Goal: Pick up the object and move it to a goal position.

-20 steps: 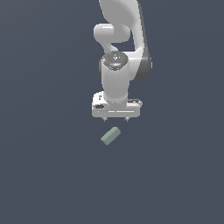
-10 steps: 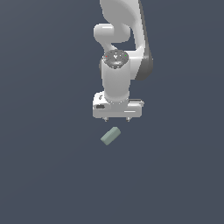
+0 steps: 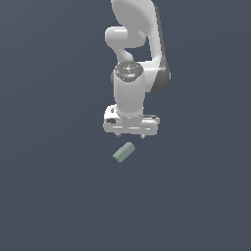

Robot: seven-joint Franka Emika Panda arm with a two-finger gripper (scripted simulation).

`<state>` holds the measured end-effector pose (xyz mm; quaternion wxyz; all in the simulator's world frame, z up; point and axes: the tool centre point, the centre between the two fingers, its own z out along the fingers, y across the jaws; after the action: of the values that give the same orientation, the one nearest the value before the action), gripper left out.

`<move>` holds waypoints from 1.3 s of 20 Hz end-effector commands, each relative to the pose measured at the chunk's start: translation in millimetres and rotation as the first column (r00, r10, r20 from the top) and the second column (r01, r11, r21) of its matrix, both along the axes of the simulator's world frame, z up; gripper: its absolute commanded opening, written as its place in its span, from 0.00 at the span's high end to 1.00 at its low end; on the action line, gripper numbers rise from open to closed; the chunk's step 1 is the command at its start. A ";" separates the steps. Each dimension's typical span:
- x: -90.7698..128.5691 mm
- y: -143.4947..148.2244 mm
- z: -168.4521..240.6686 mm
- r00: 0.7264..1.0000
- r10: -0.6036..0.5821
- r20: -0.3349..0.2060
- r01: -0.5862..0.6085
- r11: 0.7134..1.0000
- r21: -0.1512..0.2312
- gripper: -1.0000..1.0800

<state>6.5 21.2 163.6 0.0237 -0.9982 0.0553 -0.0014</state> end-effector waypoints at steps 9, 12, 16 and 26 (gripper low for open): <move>0.1 -8.4 -34.3 0.972 -0.236 -0.012 0.235 0.972 -0.011 0.04; -0.3 -11.8 -46.5 0.948 -0.318 -0.014 0.318 0.948 -0.017 0.04; -1.2 -16.6 -62.2 0.906 -0.422 -0.014 0.422 0.906 -0.026 0.04; -3.7 -25.4 -88.2 0.811 -0.584 -0.008 0.584 0.811 -0.043 0.04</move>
<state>3.0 -3.1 78.2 0.0034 -0.9373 0.3486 0.0015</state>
